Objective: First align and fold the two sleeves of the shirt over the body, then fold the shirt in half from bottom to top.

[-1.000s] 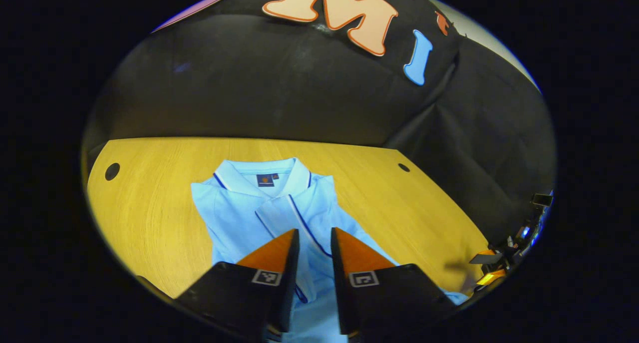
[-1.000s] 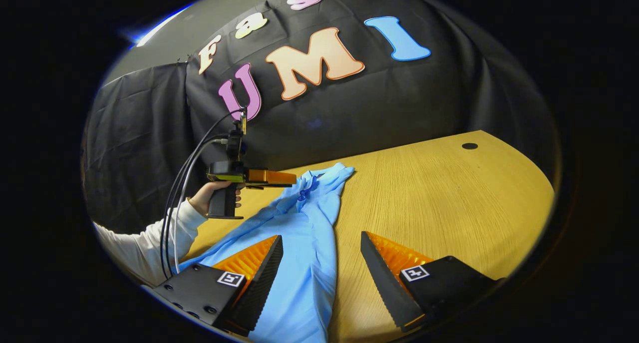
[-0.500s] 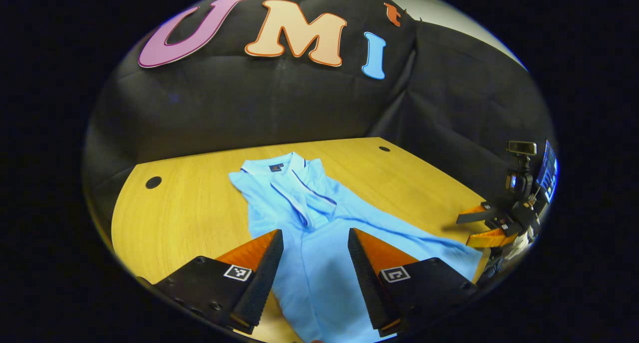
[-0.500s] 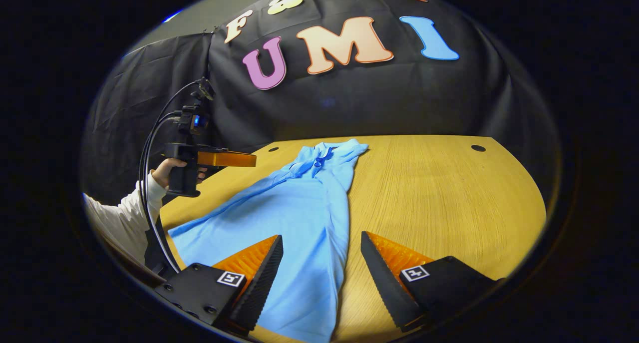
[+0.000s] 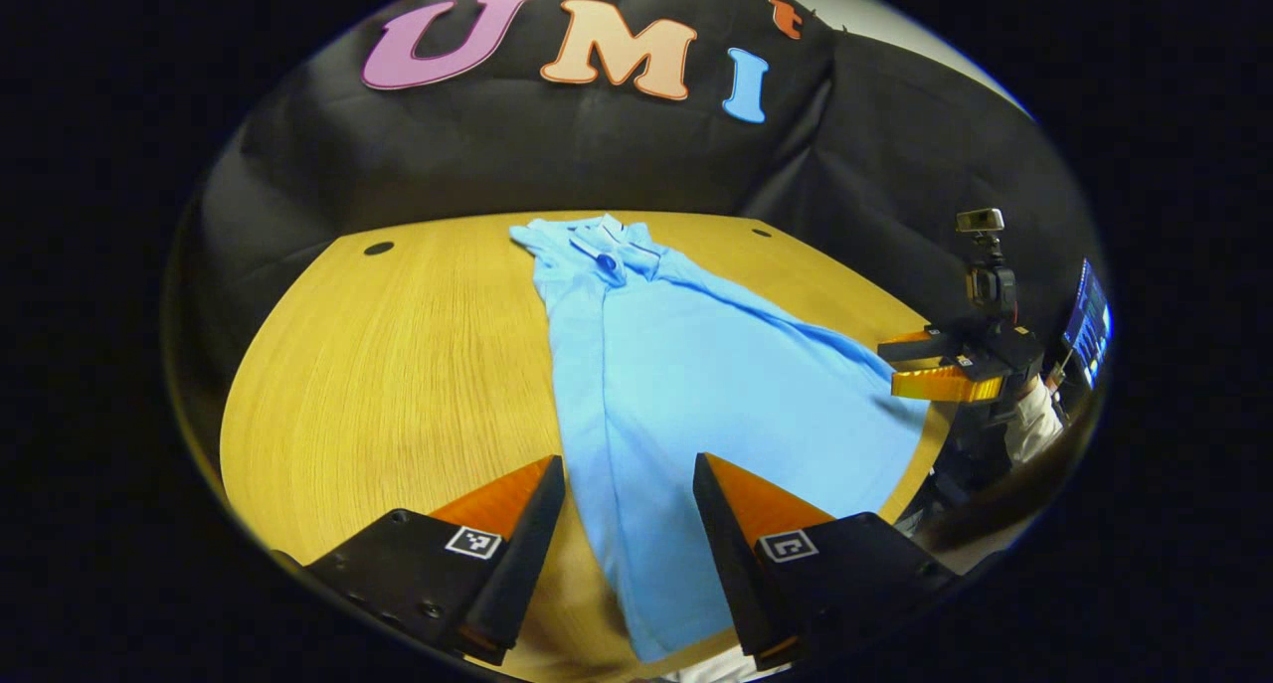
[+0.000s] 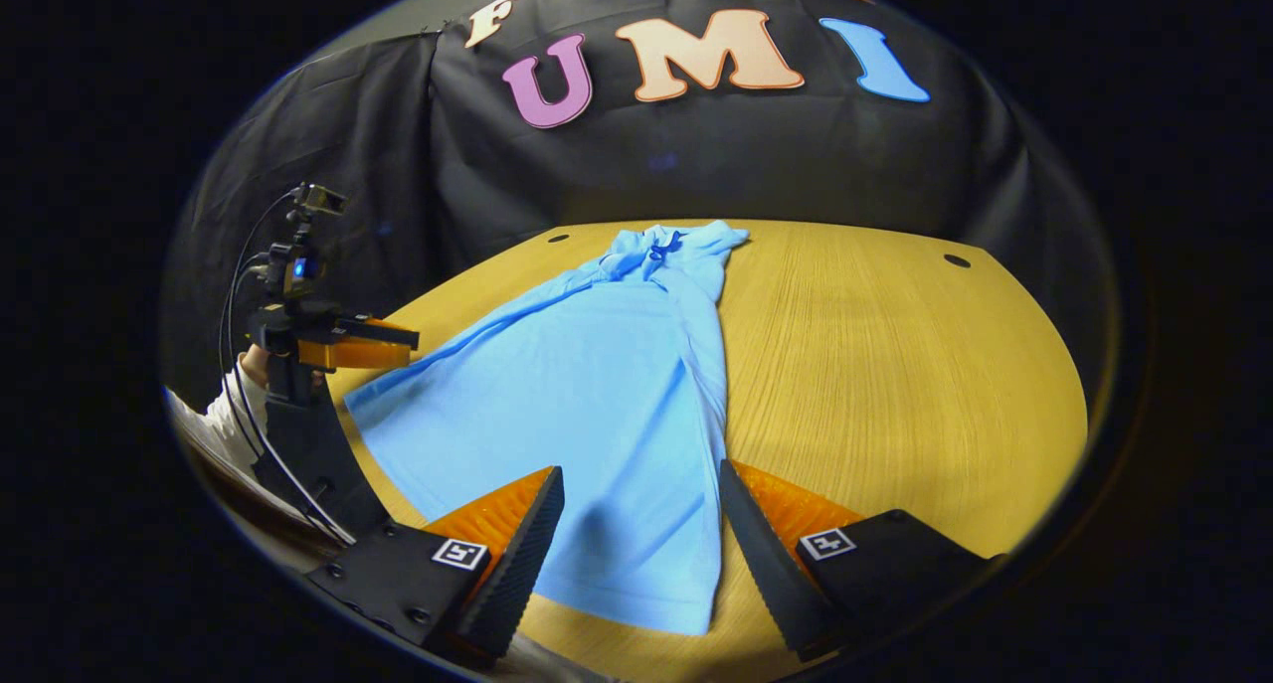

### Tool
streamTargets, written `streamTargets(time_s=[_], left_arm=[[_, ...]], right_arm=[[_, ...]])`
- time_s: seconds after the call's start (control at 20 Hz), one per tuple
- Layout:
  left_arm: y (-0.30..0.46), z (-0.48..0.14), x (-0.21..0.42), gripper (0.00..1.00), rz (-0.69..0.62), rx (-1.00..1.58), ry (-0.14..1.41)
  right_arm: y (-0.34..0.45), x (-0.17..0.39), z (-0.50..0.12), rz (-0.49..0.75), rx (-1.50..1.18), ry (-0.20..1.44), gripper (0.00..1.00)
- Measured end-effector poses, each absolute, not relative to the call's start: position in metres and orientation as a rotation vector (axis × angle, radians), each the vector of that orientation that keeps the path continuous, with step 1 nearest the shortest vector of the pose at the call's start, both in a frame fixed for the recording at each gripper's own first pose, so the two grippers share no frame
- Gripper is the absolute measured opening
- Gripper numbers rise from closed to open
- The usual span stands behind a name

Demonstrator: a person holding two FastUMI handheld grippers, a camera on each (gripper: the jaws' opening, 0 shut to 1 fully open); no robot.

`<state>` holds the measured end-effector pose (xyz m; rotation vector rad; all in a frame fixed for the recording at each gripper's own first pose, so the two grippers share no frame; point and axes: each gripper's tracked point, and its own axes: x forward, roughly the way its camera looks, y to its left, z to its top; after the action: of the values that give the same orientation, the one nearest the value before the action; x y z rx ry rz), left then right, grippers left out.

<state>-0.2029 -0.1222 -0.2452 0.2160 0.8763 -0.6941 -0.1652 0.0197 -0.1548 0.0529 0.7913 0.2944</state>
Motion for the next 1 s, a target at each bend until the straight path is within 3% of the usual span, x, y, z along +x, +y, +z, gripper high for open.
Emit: streamTargets(time_s=[0.2, 0.25, 0.45, 0.55, 0.65, 0.75, 0.8, 1.0], left_arm=[[-0.108, -0.243, -0.234, 0.78, -0.66, 0.207, 0.876], [-0.107, -0.245, -0.241, 0.82, -0.657, 0.203, 0.88], [-0.105, -0.244, -0.257, 0.78, -0.649, 0.225, 0.872], [-0.106, -0.244, -0.264, 0.82, -0.65, 0.219, 0.873], [-0.103, -0.243, -0.268, 0.78, -0.637, 0.219, 0.884], [-0.105, -0.24, -0.268, 0.83, -0.624, 0.216, 0.88], [-0.106, -0.24, -0.268, 0.78, -0.617, 0.209, 0.881], [-0.107, -0.244, -0.271, 0.78, -0.599, 0.211, 0.88]], right_arm=[[0.016, -0.187, -0.154, 0.259, 0.044, 0.791, 0.98], [0.017, -0.191, -0.154, 0.256, 0.041, 0.791, 0.98], [0.014, -0.203, -0.157, 0.242, 0.036, 0.8, 0.98], [0.013, -0.208, -0.157, 0.237, 0.046, 0.794, 0.98], [0.011, -0.212, -0.157, 0.23, 0.05, 0.792, 0.98], [0.012, -0.213, -0.157, 0.225, 0.042, 0.786, 0.98], [0.013, -0.215, -0.157, 0.223, 0.028, 0.783, 0.98], [0.019, -0.217, -0.161, 0.237, -0.066, 0.773, 0.98]])
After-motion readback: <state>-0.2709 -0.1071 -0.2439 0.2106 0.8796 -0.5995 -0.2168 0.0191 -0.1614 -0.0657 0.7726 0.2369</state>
